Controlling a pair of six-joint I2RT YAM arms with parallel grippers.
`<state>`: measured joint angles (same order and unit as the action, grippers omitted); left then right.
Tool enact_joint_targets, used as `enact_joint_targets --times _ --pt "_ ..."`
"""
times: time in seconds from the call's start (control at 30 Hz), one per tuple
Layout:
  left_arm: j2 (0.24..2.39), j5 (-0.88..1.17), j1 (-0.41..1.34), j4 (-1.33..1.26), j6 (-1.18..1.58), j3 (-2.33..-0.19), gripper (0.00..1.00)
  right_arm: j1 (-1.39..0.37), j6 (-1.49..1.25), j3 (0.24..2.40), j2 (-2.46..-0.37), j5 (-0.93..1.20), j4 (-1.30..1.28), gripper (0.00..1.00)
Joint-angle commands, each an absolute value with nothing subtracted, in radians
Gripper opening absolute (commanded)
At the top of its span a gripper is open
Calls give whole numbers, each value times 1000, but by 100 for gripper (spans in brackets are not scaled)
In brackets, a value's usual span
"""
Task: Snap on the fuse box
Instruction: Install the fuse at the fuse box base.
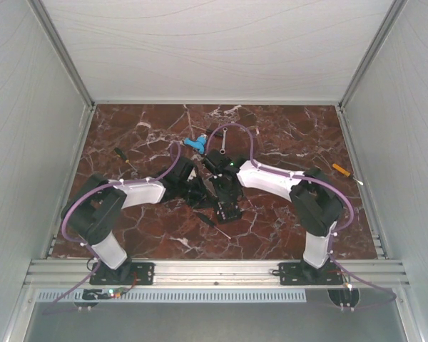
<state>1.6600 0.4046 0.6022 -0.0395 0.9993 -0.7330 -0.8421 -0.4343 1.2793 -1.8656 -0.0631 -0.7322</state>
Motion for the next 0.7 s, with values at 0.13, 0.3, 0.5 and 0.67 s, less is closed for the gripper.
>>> enact_joint_targets --times 0.13,0.3,0.5,0.67 --pt "1653 410 599 -61 1003 -750 26 -860 -399 1173 -2004 -90 -681 0" --pt "1613 362 598 -6 977 -775 33 -859 -379 1205 -1817 -65 -696 21" --pt "1532 247 588 125 912 -809 39 -858 -360 1192 -1630 -59 -665 40" --pt "1504 109 558 287 753 -885 47 -825 -346 1115 -1503 -46 -578 52"
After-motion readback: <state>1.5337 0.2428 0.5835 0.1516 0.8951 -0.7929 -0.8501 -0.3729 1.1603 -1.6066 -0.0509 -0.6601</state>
